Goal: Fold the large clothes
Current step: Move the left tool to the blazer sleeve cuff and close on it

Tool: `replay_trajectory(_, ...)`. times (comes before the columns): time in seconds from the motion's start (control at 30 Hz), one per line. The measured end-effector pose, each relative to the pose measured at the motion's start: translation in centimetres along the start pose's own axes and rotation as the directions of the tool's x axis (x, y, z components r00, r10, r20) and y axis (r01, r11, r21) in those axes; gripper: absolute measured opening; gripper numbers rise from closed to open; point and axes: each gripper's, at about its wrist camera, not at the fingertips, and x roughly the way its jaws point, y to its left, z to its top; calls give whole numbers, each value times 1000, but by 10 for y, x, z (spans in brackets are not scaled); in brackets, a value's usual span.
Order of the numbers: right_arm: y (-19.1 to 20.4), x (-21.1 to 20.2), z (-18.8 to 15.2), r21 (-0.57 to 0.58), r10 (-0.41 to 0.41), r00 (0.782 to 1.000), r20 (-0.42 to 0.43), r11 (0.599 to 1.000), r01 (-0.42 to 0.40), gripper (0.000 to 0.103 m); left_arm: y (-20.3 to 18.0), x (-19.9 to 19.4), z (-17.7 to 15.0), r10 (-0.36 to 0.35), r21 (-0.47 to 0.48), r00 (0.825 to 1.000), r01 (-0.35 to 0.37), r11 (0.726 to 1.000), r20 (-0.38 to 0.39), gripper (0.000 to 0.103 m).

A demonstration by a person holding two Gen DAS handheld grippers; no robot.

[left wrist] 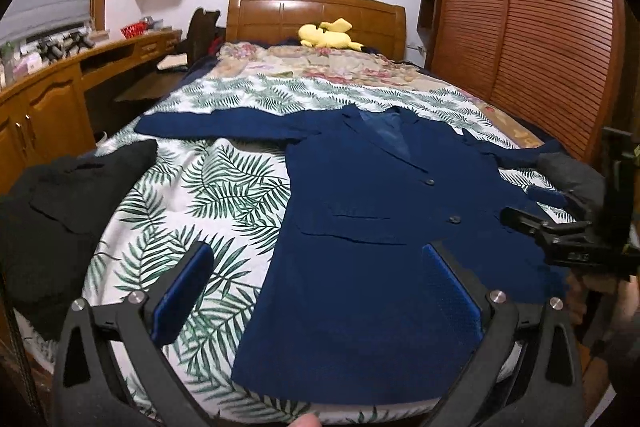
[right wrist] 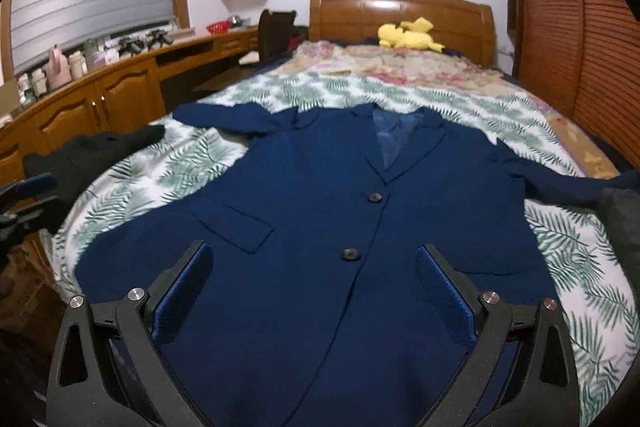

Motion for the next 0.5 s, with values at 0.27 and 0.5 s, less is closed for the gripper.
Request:
replay_trajectory(0.27,-6,68,22,-24,19,999,-47,1000,-20,101,28,44,21,32,-22,999,-33,999,-37,103)
replay_trajectory(0.5,-11,123,29,-27,55,993,-101,998,-58,101,61,85,45,82,-64,996,-84,994,-35,103)
